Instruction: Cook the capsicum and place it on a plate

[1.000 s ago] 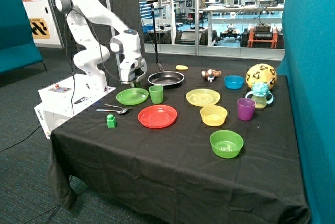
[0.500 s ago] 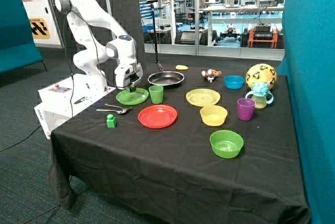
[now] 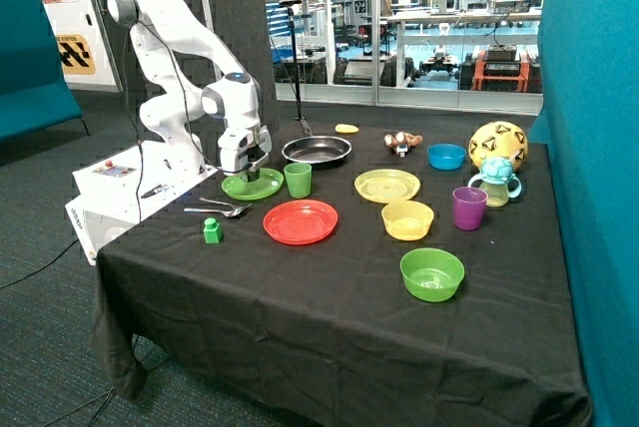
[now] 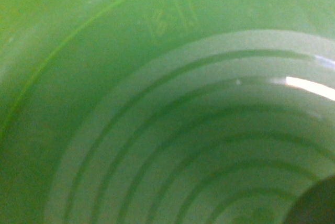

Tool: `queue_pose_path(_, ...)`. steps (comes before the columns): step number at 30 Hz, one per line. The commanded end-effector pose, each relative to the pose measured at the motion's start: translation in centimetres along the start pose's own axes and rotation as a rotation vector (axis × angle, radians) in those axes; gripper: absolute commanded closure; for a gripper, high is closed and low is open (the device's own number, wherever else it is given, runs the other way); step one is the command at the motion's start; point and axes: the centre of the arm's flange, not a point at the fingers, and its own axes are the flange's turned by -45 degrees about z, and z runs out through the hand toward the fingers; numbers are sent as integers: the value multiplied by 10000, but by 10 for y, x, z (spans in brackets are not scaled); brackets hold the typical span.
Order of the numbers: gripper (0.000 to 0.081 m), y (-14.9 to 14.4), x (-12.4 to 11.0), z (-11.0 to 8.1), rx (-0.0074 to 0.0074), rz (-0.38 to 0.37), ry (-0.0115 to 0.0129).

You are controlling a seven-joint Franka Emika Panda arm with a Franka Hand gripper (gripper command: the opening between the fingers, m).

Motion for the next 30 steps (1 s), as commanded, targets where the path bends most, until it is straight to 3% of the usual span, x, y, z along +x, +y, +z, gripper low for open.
queue_pose_path(1, 808, 1, 1, 12, 32, -173, -21)
queue_pose_path(8, 808, -6, 1, 15, 33, -446, -21)
queue_pose_path(9, 760, -8, 1, 14, 33, -532, -21)
queue_pose_path(12, 416, -13, 2, 12, 33, -678, -21)
queue_pose_path(13, 339, -14, 2, 11, 33, -705, -20)
queue_pose_path(16, 200, -16, 2, 10, 33, -734, -20)
queue_pose_path(30, 39, -11, -5, 10, 33, -670, -21)
